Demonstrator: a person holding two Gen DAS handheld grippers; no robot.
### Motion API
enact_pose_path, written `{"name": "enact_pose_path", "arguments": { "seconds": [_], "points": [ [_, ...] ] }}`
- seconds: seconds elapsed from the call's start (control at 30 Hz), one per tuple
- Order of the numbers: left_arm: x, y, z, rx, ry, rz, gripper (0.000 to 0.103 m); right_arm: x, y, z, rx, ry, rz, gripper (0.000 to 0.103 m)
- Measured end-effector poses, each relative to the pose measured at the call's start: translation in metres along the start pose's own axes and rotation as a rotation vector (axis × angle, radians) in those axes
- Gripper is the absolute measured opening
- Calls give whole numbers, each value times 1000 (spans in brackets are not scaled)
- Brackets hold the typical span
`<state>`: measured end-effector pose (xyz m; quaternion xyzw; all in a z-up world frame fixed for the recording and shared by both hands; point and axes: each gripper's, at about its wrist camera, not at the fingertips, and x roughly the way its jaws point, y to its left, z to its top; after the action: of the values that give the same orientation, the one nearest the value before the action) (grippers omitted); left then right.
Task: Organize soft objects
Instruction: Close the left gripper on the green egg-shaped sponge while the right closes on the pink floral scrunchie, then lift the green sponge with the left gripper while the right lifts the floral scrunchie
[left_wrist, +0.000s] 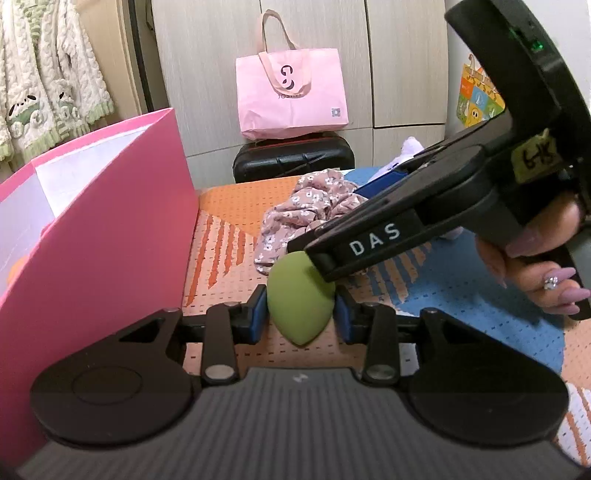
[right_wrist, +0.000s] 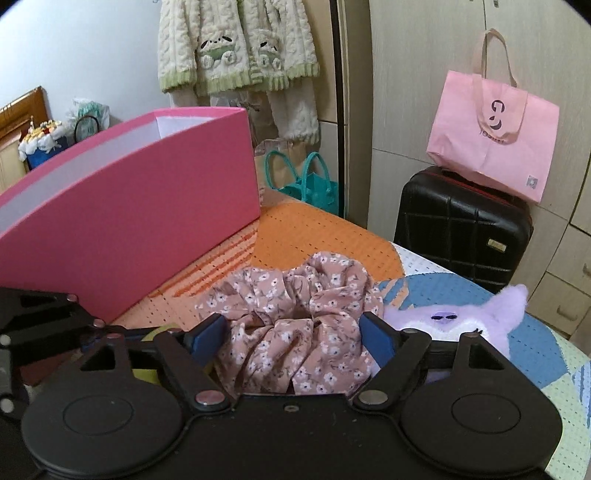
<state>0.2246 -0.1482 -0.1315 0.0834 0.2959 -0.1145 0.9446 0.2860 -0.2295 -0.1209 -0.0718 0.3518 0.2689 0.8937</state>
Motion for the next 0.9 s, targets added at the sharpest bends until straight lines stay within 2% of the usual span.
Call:
{"name": "enact_pose_path", "arguments": {
  "seconds": [0.17,0.2,0.27,0.33,0.4,0.5,0.9],
  "points": [
    [-1,2,-1,-1,-4,-11,36,-1,1,-3,9,-8,0,83],
    [-2,2,-2,2,-6,-10,36,-1,1,-3,7,-4,-2,80],
    [-4,1,-3,7,-11,-14,36,-1,4,-3,-17,15,-32,62],
    [-5,0,-4,10,-12,-18,36,-3,8,-5,-38,14,-21,35],
    [-6,0,-4,10,-12,-21,36,-5,10,-5,-30,14,-10,25],
    [-10,1,-4,-5,-9,-45,36,-12,15,-5,-30,-9,-44,22],
    [-42,2,-12,-20,-25,-102,36,-64,28,-22,50,-78,-79,22]
  ]
}}
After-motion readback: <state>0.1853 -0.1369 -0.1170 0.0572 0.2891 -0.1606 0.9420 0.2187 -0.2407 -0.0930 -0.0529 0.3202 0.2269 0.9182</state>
